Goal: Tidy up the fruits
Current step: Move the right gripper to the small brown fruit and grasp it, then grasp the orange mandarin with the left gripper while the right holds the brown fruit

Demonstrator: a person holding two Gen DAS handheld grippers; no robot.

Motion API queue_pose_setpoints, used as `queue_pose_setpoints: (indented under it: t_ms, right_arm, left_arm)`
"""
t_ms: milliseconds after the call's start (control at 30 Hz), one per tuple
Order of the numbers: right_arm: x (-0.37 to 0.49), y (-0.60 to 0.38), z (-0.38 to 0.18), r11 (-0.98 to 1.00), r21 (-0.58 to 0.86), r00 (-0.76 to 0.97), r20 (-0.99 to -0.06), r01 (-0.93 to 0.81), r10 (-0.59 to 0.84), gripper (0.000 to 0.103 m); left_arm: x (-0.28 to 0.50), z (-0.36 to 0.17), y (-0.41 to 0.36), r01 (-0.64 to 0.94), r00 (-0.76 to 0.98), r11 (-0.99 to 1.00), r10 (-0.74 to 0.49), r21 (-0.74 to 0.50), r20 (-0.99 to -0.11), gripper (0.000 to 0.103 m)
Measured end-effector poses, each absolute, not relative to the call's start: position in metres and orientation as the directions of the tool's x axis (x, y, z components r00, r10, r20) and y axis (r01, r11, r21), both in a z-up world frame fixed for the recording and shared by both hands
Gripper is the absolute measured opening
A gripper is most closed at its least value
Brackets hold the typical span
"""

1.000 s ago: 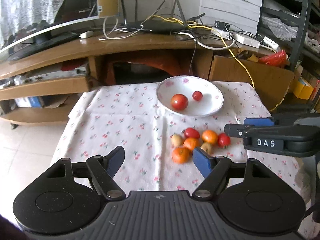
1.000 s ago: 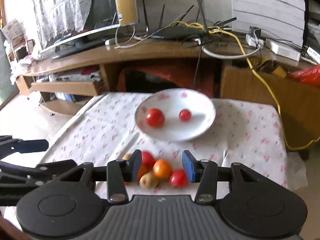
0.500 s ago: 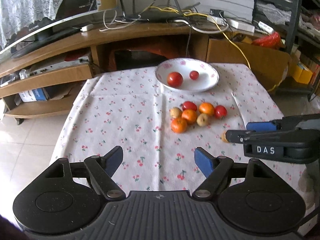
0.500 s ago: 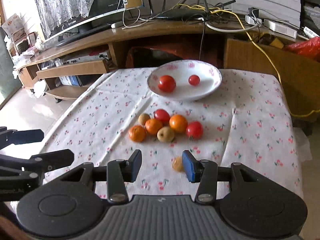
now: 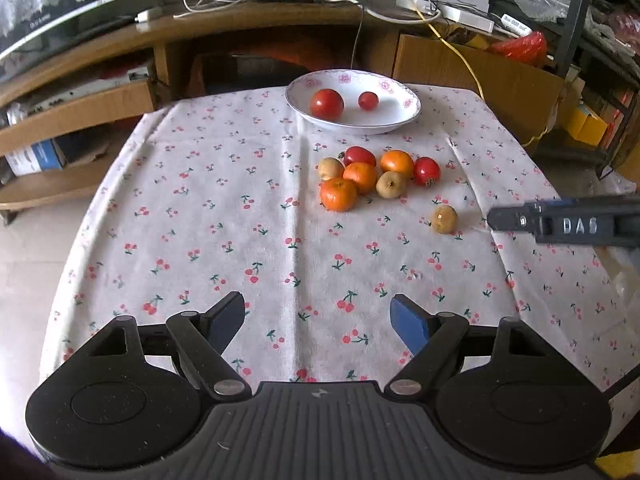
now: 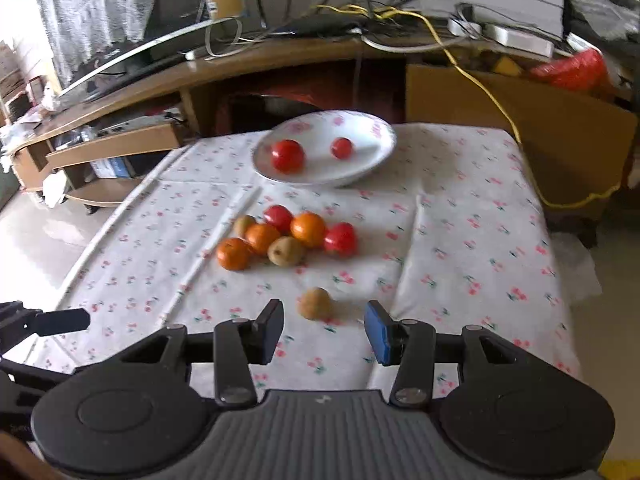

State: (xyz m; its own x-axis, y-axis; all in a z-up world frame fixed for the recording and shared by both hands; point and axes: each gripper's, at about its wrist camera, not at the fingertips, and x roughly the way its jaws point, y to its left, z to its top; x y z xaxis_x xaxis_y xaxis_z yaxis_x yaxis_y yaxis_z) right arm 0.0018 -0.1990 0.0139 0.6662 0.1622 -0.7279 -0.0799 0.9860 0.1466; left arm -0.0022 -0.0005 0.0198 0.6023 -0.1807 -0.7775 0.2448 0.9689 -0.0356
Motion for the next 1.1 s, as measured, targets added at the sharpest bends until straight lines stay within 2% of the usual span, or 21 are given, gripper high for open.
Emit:
queue_pose_setpoints:
  t_ms: [133, 367, 567, 700, 800, 833, 1100]
  right_arm:
    - [0.008, -0.202, 0.003, 0.988, 0.142, 0.641, -0.753, -0.068, 0.152, 0.045]
    - [0.038, -0.186, -0.002, 0.987, 0.08, 0.663, -0.733, -0.138, 0.152, 0.045]
    - [0.055, -0.171, -0.027, 0.981, 0.078, 0.599, -0.782, -0.18, 0.172, 0.045]
    - [0.051, -0.163, -0.031, 0.978, 0.023, 0.608, -0.78, -0.209, 0.148, 0.045]
    - [0.047, -0.163, -0.03, 0.981, 0.001, 0.611, -0.782, -0.195, 0.123, 0.035]
    - [0.047, -0.162, -0.03, 0.98, -0.006, 0.612, -0.782, -0.197, 0.118, 0.028]
    - [0.042, -0.175, -0.021, 0.984, 0.025, 0.609, -0.783, -0.174, 0.128, 0.027]
  left_arm:
    - [0.002, 0.016, -0.004, 0.243, 0.588, 0.968, -0.199, -0.063, -0.784, 0.085]
    - [0.006, 0.01, -0.004, 0.252, 0.573, 0.964, -0.217, -0.082, -0.79, 0.085]
    - [0.013, 0.002, 0.0, 0.239, 0.548, 0.964, -0.233, -0.116, -0.803, 0.085]
    - [0.015, 0.0, -0.003, 0.253, 0.543, 0.96, -0.247, -0.124, -0.803, 0.085]
    - [0.021, 0.003, -0.007, 0.269, 0.572, 0.958, -0.243, -0.101, -0.784, 0.084]
    - [0.025, 0.004, -0.008, 0.272, 0.581, 0.957, -0.247, -0.102, -0.775, 0.084]
    - [0.065, -0.006, -0.035, 0.394, 0.622, 0.919, -0.283, -0.021, -0.731, 0.076]
